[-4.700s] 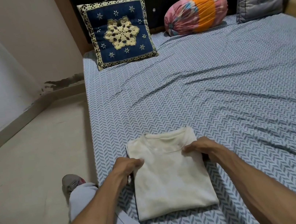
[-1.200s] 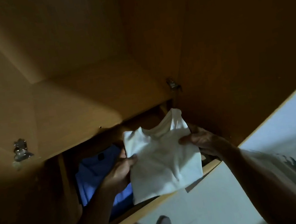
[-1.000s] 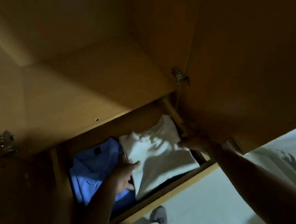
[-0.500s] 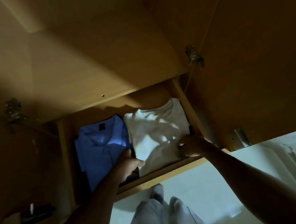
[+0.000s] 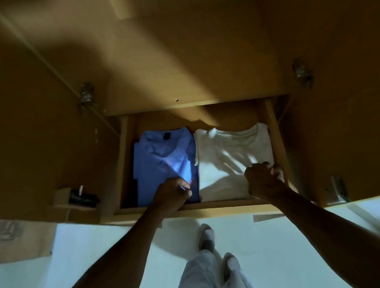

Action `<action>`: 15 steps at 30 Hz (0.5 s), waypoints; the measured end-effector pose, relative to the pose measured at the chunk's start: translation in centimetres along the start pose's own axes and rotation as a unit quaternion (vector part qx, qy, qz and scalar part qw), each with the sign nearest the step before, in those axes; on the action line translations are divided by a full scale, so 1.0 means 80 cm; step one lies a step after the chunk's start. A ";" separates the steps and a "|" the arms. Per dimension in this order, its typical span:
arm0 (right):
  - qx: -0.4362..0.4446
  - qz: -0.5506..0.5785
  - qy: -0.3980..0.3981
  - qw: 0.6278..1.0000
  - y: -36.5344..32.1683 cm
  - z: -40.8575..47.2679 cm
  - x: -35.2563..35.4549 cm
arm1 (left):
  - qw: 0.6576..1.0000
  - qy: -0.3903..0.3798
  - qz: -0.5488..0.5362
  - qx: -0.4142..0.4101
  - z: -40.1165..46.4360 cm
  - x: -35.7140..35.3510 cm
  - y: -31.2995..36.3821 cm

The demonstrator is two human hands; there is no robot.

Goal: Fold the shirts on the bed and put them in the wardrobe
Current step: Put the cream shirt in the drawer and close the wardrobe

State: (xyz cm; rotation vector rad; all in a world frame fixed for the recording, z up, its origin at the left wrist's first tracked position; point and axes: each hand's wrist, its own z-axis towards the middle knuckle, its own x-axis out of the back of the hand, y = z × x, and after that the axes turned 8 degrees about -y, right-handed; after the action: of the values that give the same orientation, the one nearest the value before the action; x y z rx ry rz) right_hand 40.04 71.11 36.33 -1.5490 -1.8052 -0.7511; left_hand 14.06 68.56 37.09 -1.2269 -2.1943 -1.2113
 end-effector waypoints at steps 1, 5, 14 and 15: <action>0.034 0.000 0.018 0.999 -0.012 0.003 0.007 | 0.999 0.001 0.035 -0.003 -0.008 0.007 -0.005; 0.206 0.023 0.069 0.976 -0.087 0.014 0.028 | 0.998 -0.037 0.027 -0.033 -0.037 0.035 -0.057; 0.281 -0.003 0.024 0.959 -0.207 0.069 -0.001 | 0.994 -0.111 -0.011 -0.008 -0.033 0.052 -0.100; 0.274 -0.013 0.019 0.962 -0.213 0.074 -0.006 | 0.993 -0.119 -0.019 -0.008 -0.027 0.053 -0.104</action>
State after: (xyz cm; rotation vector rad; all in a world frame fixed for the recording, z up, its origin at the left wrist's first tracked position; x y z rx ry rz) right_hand 22.65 72.90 31.88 -1.1357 -1.8069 -0.2492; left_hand 4.62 66.85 36.79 -1.4075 -2.3900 -1.1509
